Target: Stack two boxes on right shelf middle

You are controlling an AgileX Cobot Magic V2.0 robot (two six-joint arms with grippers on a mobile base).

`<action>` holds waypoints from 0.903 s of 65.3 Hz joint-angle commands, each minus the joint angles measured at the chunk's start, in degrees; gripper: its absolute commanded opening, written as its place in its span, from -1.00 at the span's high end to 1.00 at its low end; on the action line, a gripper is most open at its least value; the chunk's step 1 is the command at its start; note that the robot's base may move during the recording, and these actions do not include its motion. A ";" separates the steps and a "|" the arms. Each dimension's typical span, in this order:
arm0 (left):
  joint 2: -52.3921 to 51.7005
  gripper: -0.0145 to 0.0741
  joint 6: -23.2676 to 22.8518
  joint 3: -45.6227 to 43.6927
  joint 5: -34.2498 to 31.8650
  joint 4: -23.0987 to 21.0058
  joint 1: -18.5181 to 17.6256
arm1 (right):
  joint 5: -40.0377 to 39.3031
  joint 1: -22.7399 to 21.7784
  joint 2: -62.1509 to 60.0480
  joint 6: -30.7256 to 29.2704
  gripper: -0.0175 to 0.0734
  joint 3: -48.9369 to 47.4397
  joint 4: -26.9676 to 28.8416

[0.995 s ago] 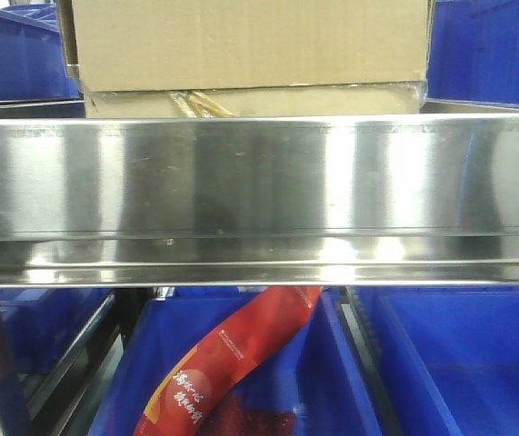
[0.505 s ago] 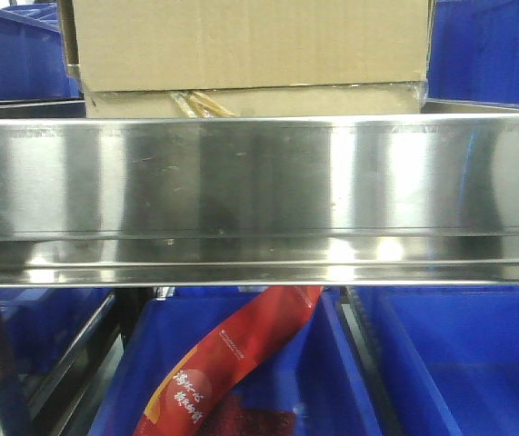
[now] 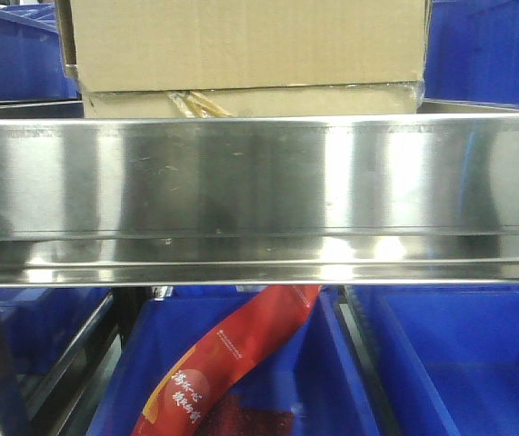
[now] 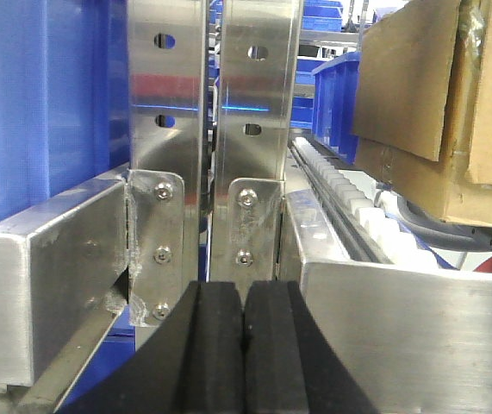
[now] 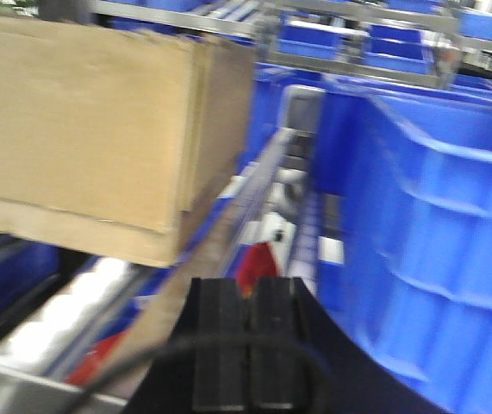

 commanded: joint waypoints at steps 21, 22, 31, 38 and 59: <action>-0.34 0.92 0.06 -0.06 -1.00 0.00 0.10 | -9.67 -7.44 -13.27 3.60 0.97 15.97 -3.61; -0.34 0.92 0.06 -0.06 -1.00 0.00 0.10 | -9.95 -7.44 -13.68 3.69 0.97 16.68 -3.61; -0.34 0.92 0.06 -0.06 -1.00 0.00 0.10 | -13.28 -7.44 -17.24 4.91 0.97 23.75 -3.61; -0.34 0.92 0.06 -0.06 -1.00 0.00 0.10 | -12.27 -7.44 -17.95 5.21 0.97 24.44 -3.61; -0.34 0.92 0.06 -0.06 -1.00 0.00 0.10 | -12.49 -7.44 -17.95 5.21 0.97 24.44 -3.86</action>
